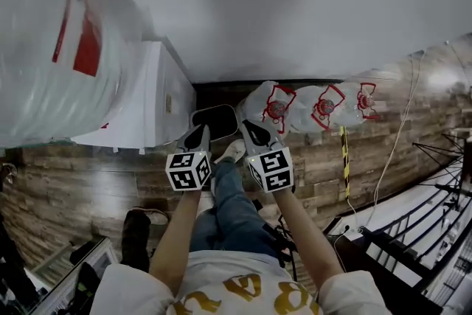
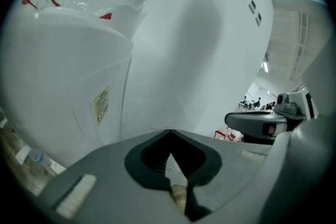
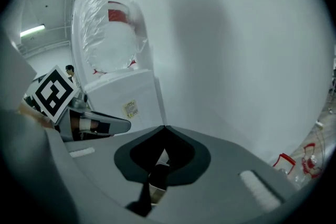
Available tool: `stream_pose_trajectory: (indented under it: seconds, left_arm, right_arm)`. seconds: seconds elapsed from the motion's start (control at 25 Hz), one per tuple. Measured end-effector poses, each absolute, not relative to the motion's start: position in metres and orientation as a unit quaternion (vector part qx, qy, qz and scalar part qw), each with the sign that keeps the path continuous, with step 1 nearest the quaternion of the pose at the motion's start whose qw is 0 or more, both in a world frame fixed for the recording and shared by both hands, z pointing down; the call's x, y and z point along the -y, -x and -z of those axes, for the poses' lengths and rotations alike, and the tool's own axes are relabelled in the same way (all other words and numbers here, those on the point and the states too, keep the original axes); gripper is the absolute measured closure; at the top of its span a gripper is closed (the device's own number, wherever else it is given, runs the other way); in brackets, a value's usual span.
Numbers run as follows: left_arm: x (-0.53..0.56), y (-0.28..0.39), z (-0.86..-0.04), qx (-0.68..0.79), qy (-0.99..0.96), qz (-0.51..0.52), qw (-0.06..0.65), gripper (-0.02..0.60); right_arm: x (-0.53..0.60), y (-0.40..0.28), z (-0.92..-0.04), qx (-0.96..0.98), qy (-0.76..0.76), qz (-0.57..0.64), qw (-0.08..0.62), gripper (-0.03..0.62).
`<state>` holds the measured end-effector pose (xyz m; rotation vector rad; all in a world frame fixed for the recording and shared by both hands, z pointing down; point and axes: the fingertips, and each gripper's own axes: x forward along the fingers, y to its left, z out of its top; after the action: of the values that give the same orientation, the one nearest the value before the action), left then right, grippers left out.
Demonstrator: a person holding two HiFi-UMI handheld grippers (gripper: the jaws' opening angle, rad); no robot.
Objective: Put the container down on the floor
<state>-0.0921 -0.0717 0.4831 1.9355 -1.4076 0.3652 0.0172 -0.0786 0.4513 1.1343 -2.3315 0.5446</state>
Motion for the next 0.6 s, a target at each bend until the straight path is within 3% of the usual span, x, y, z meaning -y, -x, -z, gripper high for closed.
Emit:
stream_pose_trajectory:
  seconds: [0.6]
  left_arm:
    - [0.041,0.134,-0.357,0.566,-0.764,-0.090,0.295,0.580]
  right_arm:
    - [0.051,-0.007,-0.334,0.858,-0.453,-0.153,0.186,0.566]
